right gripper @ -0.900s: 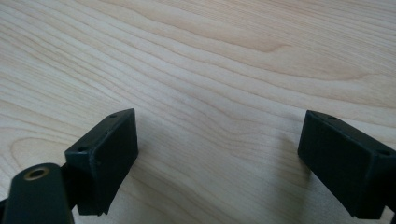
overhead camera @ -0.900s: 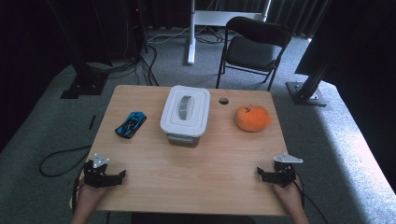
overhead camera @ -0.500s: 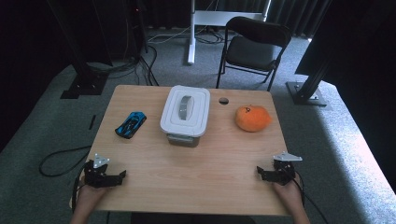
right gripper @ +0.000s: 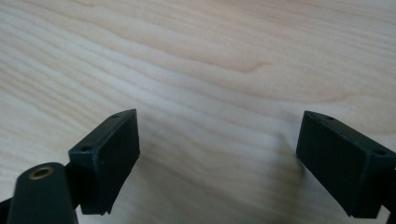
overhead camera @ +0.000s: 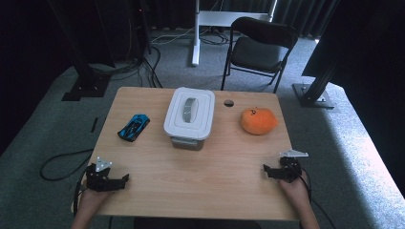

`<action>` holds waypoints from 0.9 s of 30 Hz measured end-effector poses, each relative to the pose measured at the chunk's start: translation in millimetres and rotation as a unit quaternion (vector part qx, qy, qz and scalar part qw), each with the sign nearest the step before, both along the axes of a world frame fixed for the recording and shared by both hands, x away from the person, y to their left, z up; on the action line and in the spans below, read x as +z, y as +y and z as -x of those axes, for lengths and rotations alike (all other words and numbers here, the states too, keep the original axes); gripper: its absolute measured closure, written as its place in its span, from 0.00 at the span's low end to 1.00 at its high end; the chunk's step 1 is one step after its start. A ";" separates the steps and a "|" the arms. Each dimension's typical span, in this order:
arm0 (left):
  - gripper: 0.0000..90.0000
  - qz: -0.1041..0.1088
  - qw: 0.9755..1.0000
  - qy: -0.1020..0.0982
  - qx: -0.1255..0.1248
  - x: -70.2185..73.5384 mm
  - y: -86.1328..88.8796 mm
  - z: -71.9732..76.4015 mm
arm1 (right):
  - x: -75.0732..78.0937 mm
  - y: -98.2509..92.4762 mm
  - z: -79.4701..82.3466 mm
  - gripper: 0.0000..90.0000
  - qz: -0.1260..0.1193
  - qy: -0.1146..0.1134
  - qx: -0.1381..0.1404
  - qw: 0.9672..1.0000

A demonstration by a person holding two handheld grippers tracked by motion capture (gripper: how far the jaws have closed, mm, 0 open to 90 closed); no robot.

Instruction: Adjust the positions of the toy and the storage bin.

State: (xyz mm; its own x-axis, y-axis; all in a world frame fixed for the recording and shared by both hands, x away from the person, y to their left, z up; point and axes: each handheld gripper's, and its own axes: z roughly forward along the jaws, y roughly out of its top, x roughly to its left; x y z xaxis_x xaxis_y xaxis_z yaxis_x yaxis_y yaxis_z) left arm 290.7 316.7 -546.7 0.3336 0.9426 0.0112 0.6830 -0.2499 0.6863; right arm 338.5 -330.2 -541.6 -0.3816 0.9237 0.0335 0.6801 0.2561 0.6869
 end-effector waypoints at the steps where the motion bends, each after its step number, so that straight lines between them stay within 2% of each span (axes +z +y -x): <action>1: 0.00 -0.001 1.000 0.000 0.001 0.1 0.1 -0.4 | 1.4 -0.8 -3.8 0.14 -0.006 0.000 -0.004 1.000; 9: 0.00 0.000 1.000 0.000 0.001 0.0 0.2 -0.6 | 10.6 -8.5 -16.7 0.14 -0.019 -0.011 -0.022 1.000; 20: 0.00 0.000 1.000 0.000 0.000 0.0 0.3 -0.7 | 44.6 -19.2 -43.9 0.14 -0.023 -0.042 -0.038 0.998; 25: 0.00 0.000 1.000 0.000 0.000 0.0 0.3 -0.8 | 52.5 -21.6 -52.5 0.14 -0.025 -0.045 -0.043 0.998; 27: 0.00 0.000 1.000 0.000 0.000 0.0 0.3 -0.9 | 60.4 -23.6 -60.0 0.14 -0.031 -0.049 -0.043 0.997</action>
State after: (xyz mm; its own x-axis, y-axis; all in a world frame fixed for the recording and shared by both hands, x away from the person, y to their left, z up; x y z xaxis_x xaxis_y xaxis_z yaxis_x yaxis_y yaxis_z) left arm 291.6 317.1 -546.8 0.3345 0.9423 0.0109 0.6826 -0.2503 0.6866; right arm 398.5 -353.8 -481.3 -0.3053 0.9506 0.0572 0.6260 0.1551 0.7642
